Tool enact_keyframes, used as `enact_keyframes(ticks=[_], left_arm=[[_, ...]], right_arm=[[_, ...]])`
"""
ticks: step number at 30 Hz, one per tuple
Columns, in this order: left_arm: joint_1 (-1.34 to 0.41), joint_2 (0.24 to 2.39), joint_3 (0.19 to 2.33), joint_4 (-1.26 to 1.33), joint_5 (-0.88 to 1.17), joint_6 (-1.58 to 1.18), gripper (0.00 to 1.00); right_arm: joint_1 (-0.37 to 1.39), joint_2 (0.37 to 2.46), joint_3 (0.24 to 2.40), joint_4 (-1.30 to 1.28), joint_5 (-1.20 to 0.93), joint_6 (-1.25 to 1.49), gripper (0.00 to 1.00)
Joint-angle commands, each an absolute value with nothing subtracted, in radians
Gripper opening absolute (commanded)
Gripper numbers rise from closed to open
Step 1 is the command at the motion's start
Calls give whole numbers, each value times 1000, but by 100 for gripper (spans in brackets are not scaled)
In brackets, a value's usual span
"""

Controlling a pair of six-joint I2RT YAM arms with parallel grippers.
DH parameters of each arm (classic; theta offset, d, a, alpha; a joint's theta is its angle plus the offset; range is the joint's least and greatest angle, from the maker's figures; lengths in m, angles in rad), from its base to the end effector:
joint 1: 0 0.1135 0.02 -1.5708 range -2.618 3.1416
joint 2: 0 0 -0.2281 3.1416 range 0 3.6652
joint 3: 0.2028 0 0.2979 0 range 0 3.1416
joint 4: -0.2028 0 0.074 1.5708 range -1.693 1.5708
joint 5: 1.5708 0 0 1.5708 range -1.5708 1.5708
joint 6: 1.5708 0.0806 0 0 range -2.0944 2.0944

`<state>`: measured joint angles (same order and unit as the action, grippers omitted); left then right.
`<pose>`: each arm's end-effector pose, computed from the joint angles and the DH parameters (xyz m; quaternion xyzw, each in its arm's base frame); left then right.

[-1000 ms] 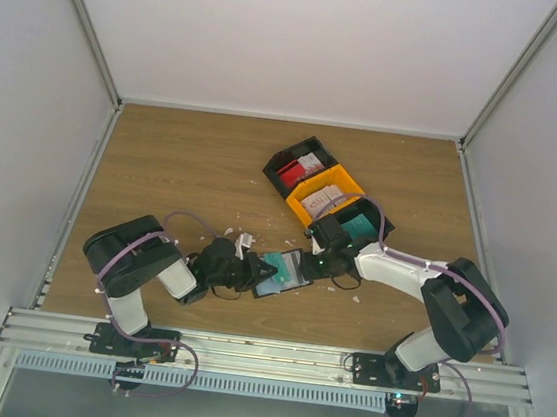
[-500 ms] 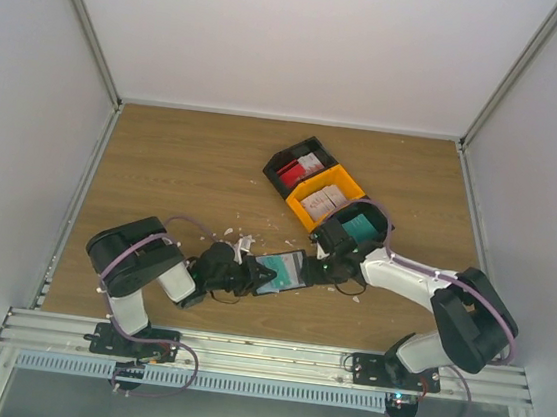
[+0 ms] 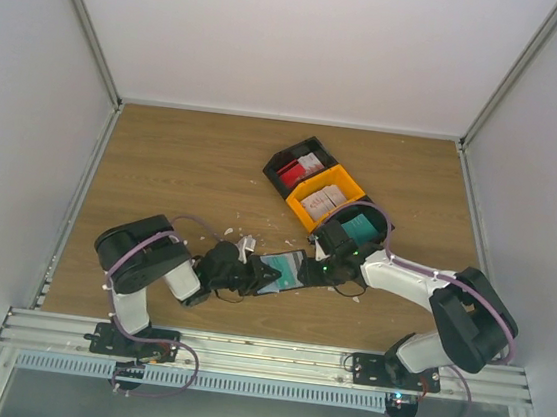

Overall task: Put the credit cards into the card holder
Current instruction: Insert the credit card into the card holder.

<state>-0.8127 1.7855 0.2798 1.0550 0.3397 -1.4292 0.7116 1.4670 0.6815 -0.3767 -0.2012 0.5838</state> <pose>0.1747 -0.2236 -0.0162 -0.1678 0.8229 -0.5338 0.0987 0.2211 0.2120 0.0361 -0.0825 0.9710 0.2002 0.1016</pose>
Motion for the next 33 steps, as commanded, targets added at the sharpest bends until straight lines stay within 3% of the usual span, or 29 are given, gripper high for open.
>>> enact_keyframes(ticks=[1,14,18,27,33], left_arm=[[-821,1844,313,1094,374,-1393,0],[-832,1881,386,1030,396,-1309,9],[-875,1820,444,838,344,-1241,15],[-885,1648,475,536,245,-1148,35],[-897,1537,461,419,206,-1139,60]], right_arm=[[721,1498,653,-377,-234,583,42],[722,1494,657,-350,-239,581,42],[722,1482,658,-344,-242,571,42],[722,1425,676,-407,-142,575,49],[723,1410,705,-440,-114,564,54]])
